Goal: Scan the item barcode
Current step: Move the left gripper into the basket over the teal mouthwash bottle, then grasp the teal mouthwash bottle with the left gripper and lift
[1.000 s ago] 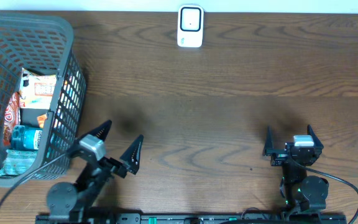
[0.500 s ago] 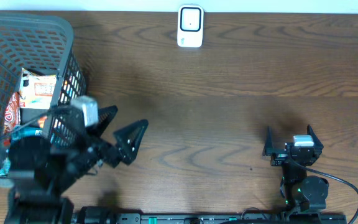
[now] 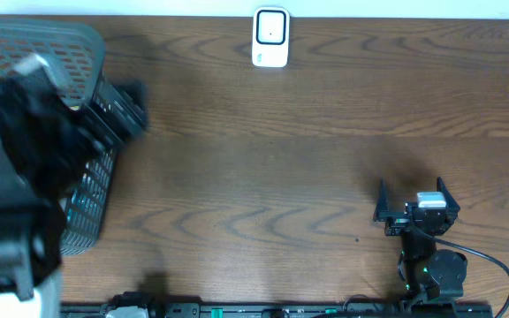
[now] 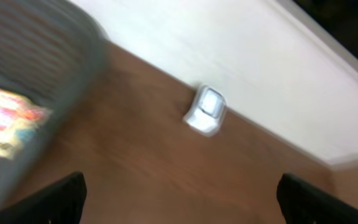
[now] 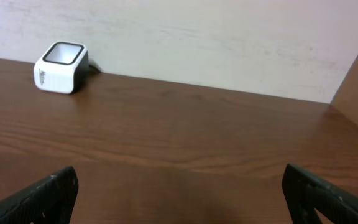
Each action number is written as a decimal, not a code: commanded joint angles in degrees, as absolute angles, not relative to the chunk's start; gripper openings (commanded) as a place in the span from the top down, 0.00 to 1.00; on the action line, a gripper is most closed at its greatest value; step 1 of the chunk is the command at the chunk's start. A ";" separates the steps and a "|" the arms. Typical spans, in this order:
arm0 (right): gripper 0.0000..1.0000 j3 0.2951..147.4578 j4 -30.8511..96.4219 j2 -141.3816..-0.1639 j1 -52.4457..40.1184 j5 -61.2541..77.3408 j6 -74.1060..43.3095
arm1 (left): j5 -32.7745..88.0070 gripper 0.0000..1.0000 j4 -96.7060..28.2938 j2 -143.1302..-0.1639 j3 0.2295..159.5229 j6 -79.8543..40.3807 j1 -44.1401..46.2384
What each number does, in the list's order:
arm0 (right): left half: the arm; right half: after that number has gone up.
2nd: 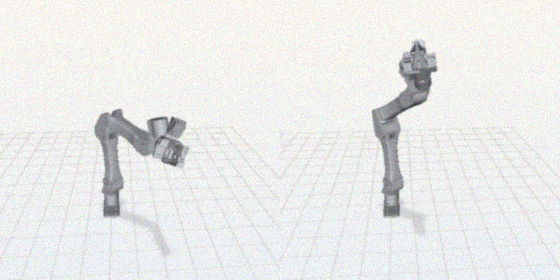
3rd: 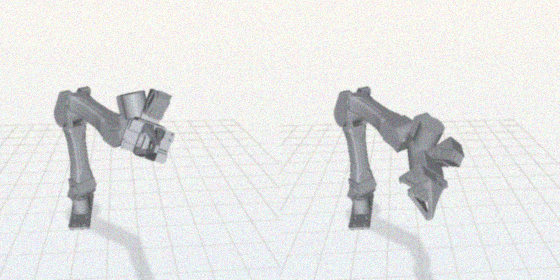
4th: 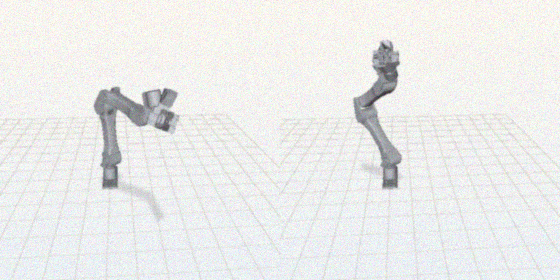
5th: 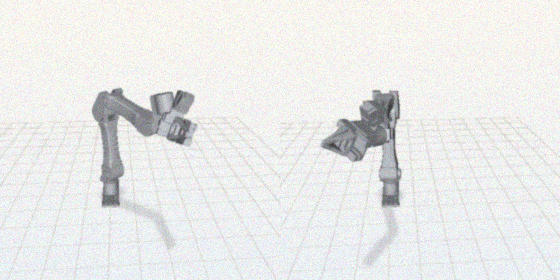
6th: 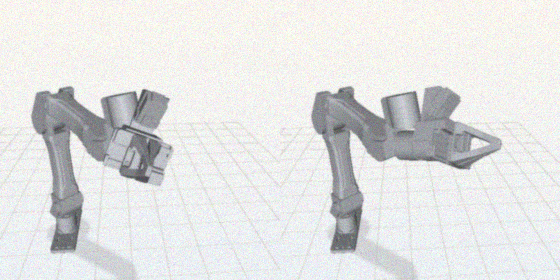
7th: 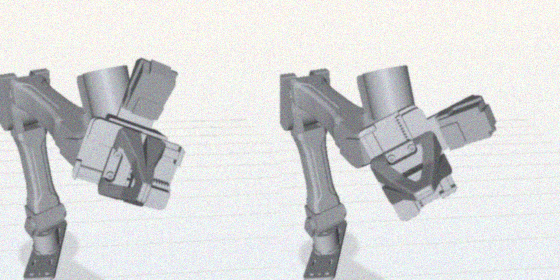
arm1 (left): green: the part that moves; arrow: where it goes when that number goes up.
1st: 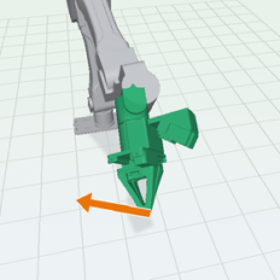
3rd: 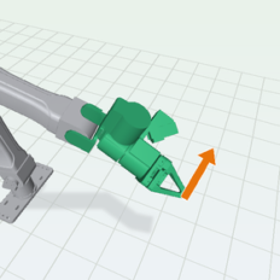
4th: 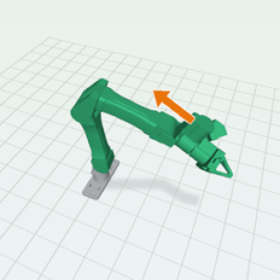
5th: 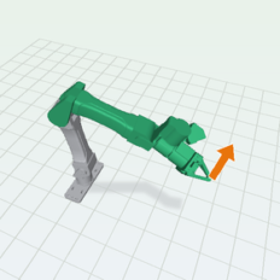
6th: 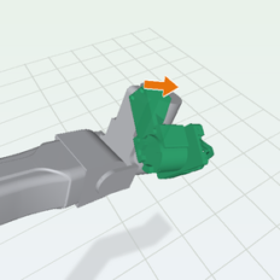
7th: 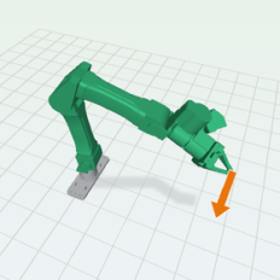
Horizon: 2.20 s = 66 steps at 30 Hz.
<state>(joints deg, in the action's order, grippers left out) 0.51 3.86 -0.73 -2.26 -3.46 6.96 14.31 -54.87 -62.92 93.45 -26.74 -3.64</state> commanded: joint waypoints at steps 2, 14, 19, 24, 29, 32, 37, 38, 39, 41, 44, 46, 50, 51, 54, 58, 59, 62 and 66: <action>0.01 0.32 3.86 -0.49 -1.80 -3.95 7.57 | 2.92 0.02 -62.50 -74.19 108.88 -28.05 -10.37; 0.01 0.32 3.84 -0.49 -1.80 -3.95 7.57 | 2.90 0.09 -77.84 -93.01 110.89 -34.76 -32.03; 0.01 0.32 3.86 -0.49 -1.80 -3.95 7.57 | 2.11 0.09 -75.68 -96.75 102.69 -34.50 -35.68; 0.01 0.32 3.86 -0.49 -1.80 -3.95 7.57 | -1.15 0.09 -67.33 -97.10 88.60 -34.41 -35.88; 0.01 0.32 3.86 -0.49 -1.80 -3.95 7.57 | -1.93 0.09 -60.58 -97.10 78.28 -35.35 -36.64; 0.01 0.32 3.86 -0.49 -1.80 -3.95 7.57 | -6.02 0.08 -57.65 -97.10 74.28 -36.75 -37.12; 0.01 0.32 3.86 -0.49 -1.80 -3.95 7.57 | -7.09 0.01 -50.65 -97.12 68.58 -36.51 -37.10; 0.01 0.32 3.86 -0.49 -1.80 -3.95 7.57 | -7.07 0.01 -49.50 -97.12 67.66 -36.51 -37.10; 0.01 0.32 3.86 -0.49 -1.80 -3.95 7.57 | -7.05 0.01 -48.16 -97.14 66.57 -36.51 -37.10; 0.01 0.32 3.86 -0.49 -1.80 -3.95 7.57 | -6.81 0.01 -45.23 -97.14 64.31 -36.51 -37.10; 0.01 0.32 3.86 -0.49 -1.80 -3.95 7.57 | -6.61 0.01 -41.47 -97.14 61.25 -36.51 -37.10; 0.01 0.32 3.86 -0.49 -1.80 -3.97 7.57 | -6.48 0.01 -39.31 -97.14 59.57 -36.51 -37.10; 0.01 0.32 3.86 -0.49 -1.80 -3.95 7.57 | -6.48 0.01 -35.90 -97.14 57.39 -36.51 -37.10; 0.01 0.32 3.86 -0.49 -1.80 -3.95 7.57 | -6.46 0.01 -34.98 -97.14 56.82 -36.51 -37.10; 0.01 0.32 3.86 -0.49 -1.80 -3.95 7.57 | -6.46 0.00 -32.34 -97.17 55.16 -36.51 -37.10; 0.01 0.32 3.86 -0.49 -1.80 -3.95 7.57 | -4.97 0.01 -28.75 -97.93 53.69 -35.92 -37.06; 0.01 0.32 3.86 -0.49 -1.80 -3.95 7.55 | -3.73 0.00 -27.90 -98.41 53.63 -34.96 -37.06; 0.01 0.32 3.86 -0.49 -1.80 -3.95 7.57 | -2.13 0.00 -27.05 -100.01 53.63 -34.17 -37.06; 0.01 0.32 3.86 -0.49 -1.80 -3.95 7.57 | -2.17 0.08 -27.66 -102.94 53.56 -34.13 -37.06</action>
